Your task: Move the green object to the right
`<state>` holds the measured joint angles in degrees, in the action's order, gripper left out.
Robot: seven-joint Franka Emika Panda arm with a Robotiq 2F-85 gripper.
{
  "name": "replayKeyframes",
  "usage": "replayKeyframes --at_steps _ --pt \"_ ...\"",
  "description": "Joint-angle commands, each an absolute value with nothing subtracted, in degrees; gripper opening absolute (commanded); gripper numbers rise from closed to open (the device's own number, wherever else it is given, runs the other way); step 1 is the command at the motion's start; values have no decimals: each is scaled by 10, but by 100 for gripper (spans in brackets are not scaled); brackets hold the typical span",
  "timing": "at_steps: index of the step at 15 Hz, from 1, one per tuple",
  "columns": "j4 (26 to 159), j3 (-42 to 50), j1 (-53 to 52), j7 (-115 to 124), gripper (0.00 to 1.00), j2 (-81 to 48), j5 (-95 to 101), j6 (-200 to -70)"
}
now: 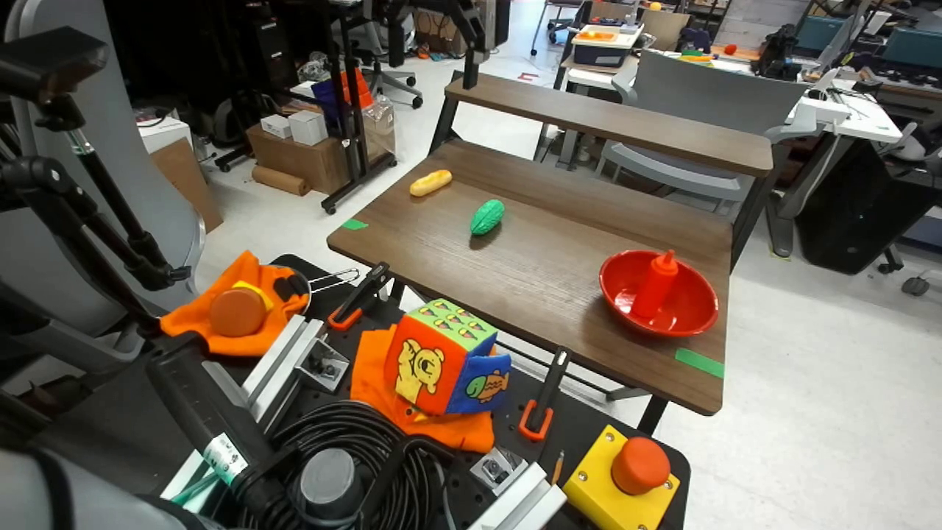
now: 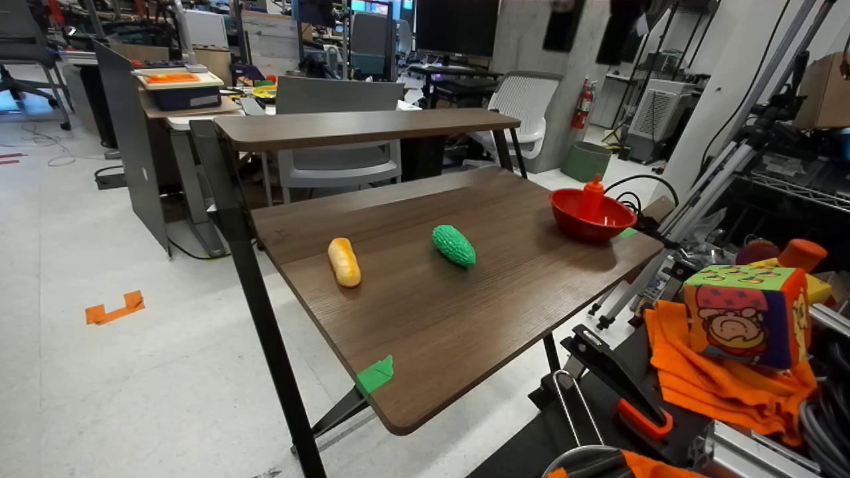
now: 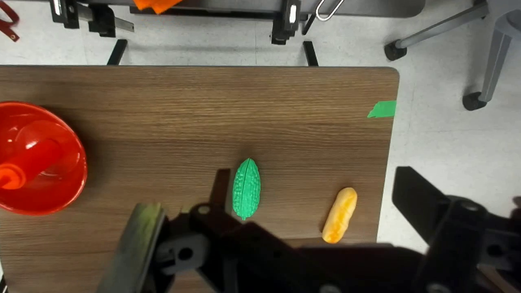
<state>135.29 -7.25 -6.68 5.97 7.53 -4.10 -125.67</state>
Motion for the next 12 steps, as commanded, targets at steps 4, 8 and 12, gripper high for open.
replayKeyframes --at_steps 4,8,12 --pt "1153 -66 -77 112 100 -182 35 -1290" --pt "1045 -43 -105 145 100 -307 80 -1282" --pt "952 -22 -125 148 100 -406 85 -1255"
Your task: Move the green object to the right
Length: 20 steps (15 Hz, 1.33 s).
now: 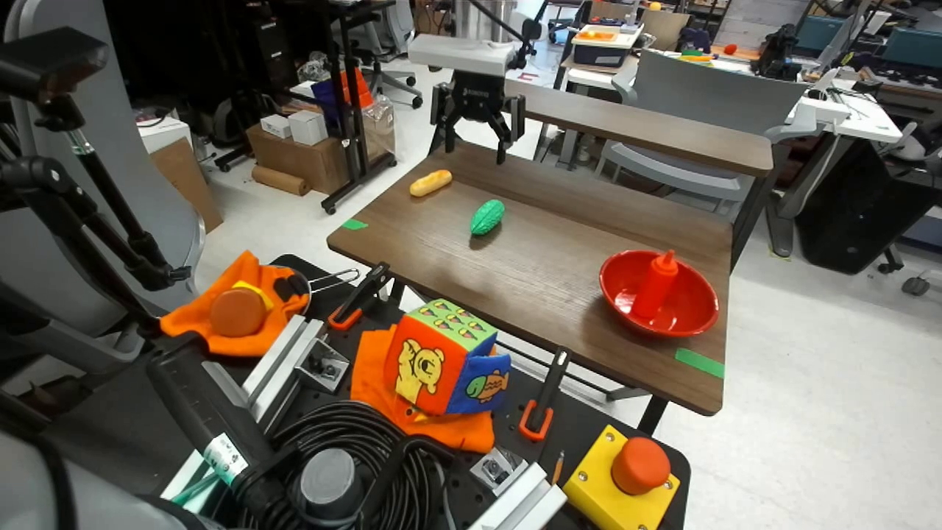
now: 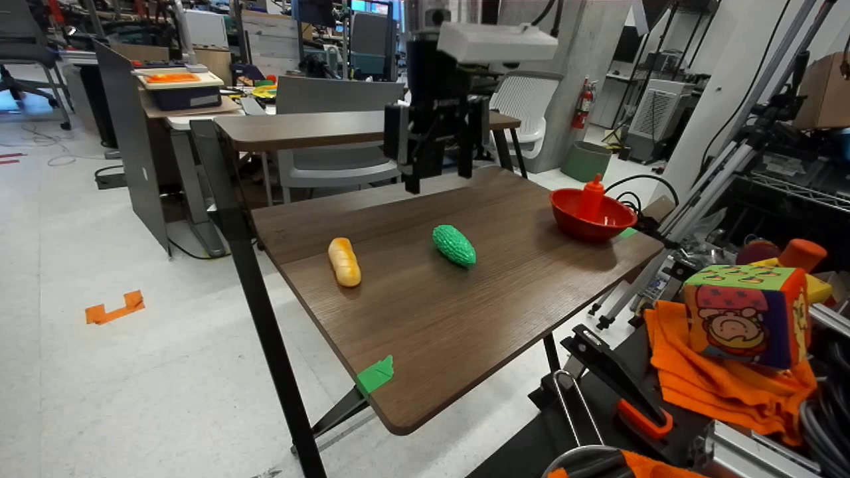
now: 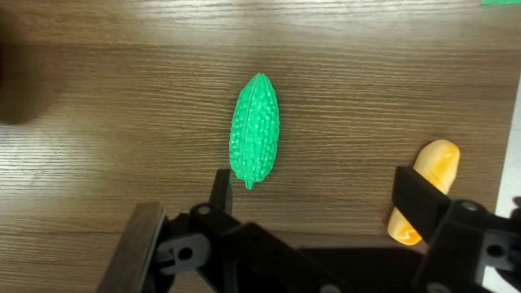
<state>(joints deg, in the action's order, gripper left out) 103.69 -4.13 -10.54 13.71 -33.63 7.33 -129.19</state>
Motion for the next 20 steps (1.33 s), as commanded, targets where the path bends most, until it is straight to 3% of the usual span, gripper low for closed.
replayKeyframes --at_steps 1,14,15,17,20 --pt "931 -17 -128 148 100 -427 82 -1244" --pt "738 16 -143 199 100 -585 74 -1051" --pt "729 16 -142 202 75 -594 72 -1052" --pt "712 17 -141 206 68 -611 72 -1057" --pt "688 14 -140 204 42 -628 65 -1034"
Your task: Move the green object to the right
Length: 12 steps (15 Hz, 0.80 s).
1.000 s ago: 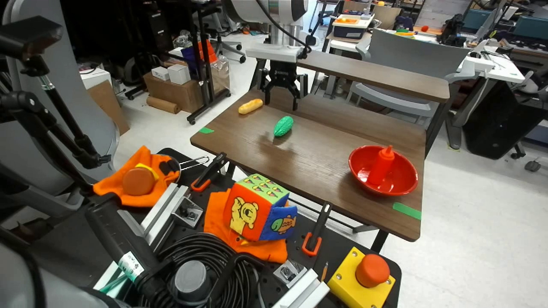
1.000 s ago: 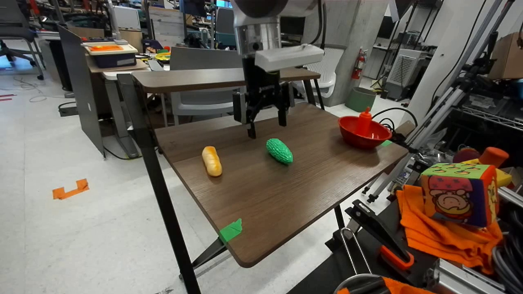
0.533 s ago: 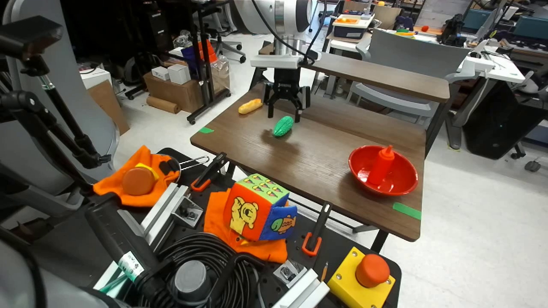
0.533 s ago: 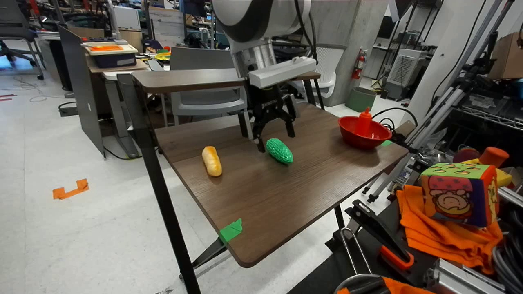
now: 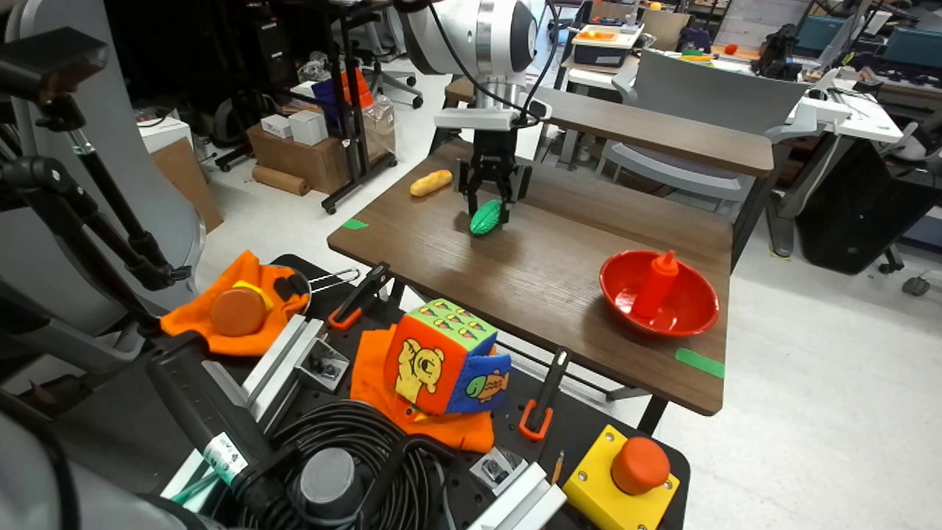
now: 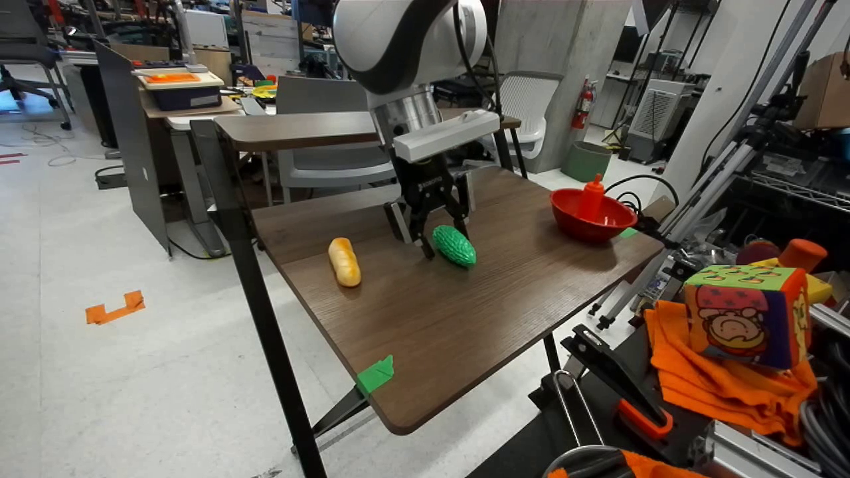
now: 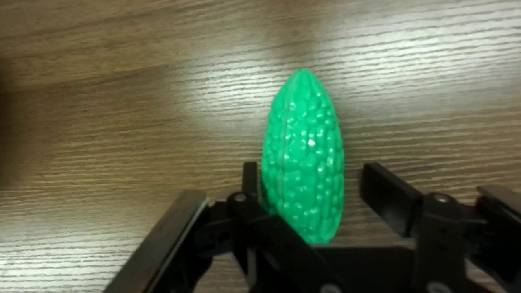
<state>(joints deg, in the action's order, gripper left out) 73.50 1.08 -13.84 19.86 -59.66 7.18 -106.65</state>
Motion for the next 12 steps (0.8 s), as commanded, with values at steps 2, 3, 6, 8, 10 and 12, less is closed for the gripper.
replayKeyframes --at_steps 2,3,6,8,10,12 --pt "675 12 -138 209 27 -629 57 -1008" --pt "669 11 -136 213 22 -627 53 -997" --pt "658 12 -125 219 22 -607 43 -987" --pt "640 14 -114 216 22 -597 35 -991" --pt "611 19 -102 206 22 -597 38 -994" --pt "570 26 -87 199 22 -611 42 -988"
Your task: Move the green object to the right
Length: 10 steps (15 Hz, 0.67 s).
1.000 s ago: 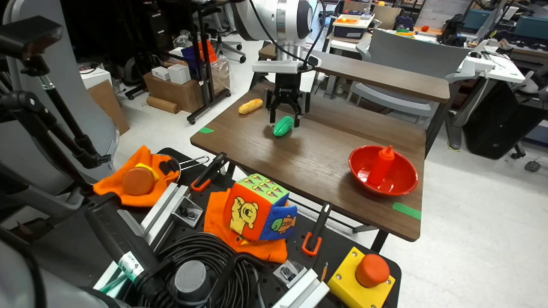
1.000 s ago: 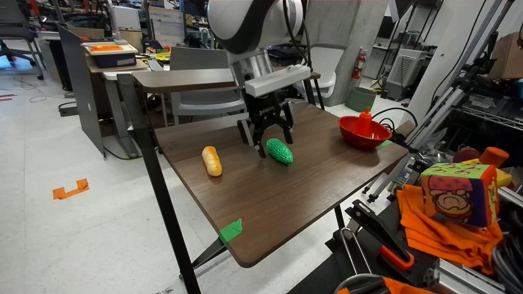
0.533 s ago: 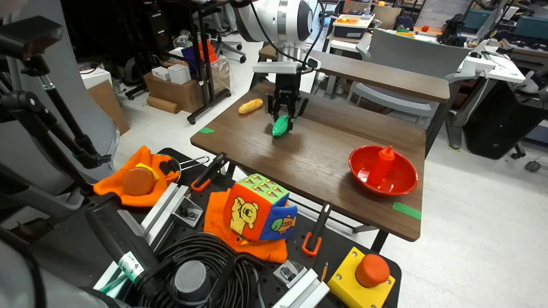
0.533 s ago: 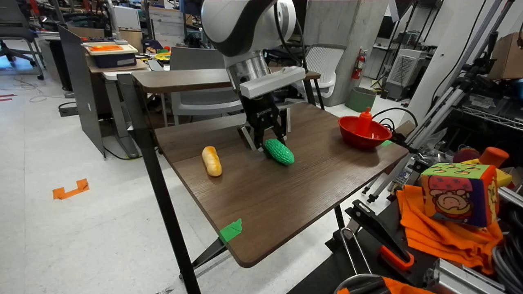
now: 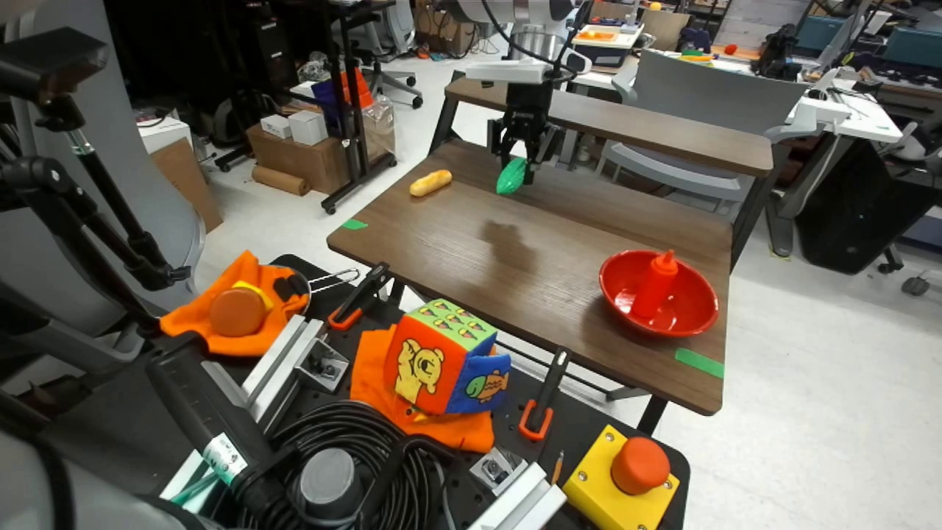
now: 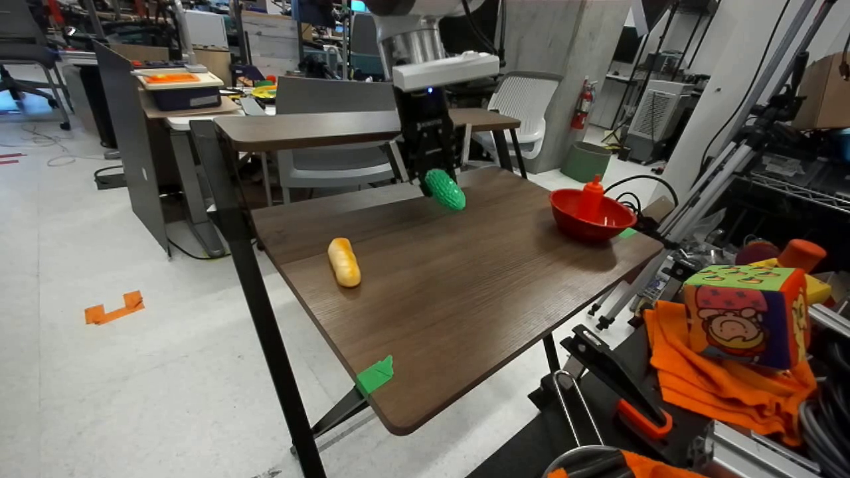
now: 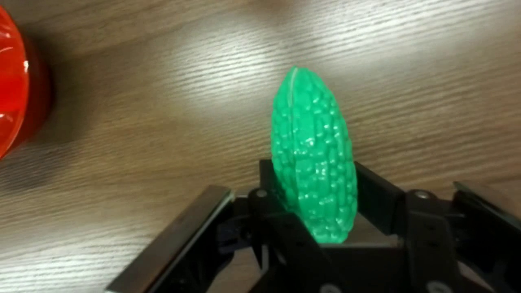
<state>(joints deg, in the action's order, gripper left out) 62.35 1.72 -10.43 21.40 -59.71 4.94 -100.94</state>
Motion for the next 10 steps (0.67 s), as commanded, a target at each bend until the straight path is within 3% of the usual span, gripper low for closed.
replayKeyframes --at_steps 1,10 --pt "550 31 -78 196 22 -621 45 -987" --pt "410 61 -25 189 22 -727 52 -967"
